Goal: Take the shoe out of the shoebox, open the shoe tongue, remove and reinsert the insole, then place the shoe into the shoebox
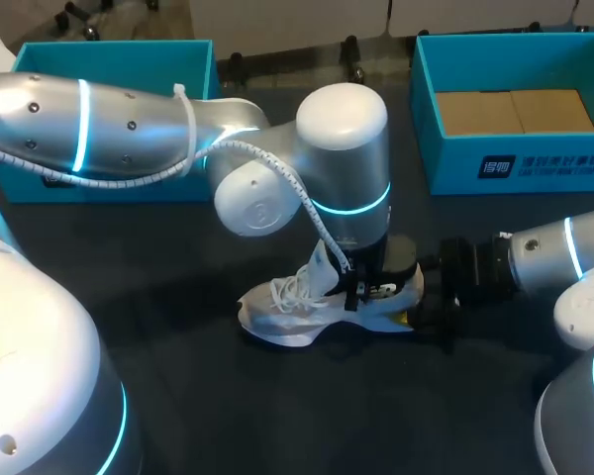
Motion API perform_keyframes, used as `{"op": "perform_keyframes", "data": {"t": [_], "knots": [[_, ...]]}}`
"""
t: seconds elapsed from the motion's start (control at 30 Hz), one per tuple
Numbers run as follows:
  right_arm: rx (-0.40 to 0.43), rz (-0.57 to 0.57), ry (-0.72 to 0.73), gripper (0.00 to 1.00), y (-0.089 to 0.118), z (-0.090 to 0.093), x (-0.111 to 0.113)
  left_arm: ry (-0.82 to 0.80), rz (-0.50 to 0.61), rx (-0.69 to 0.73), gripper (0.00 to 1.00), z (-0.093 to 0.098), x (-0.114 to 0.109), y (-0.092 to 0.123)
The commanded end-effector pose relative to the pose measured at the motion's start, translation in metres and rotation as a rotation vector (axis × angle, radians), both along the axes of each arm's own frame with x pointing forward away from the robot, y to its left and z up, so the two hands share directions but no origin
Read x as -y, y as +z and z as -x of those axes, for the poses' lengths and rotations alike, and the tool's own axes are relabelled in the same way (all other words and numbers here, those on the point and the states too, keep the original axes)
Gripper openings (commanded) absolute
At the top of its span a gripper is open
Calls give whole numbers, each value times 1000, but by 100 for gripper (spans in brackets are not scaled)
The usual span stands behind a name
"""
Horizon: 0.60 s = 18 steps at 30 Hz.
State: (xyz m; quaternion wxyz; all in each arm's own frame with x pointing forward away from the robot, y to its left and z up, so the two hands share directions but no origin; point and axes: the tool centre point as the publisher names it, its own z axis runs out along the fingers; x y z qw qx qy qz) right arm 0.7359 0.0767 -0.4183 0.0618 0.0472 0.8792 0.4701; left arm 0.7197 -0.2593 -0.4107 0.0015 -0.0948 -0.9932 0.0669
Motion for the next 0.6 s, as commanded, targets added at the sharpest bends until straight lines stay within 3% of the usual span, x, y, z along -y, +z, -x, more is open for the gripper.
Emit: {"op": "perform_keyframes", "data": {"t": [0.03, 0.6], "knots": [[1, 2, 0, 0, -1, 1, -2, -16, 16, -22, 0, -12, -3, -7], [1, 2, 0, 0, -1, 1, -2, -19, 75, -71, 0, -11, -14, 42]]}}
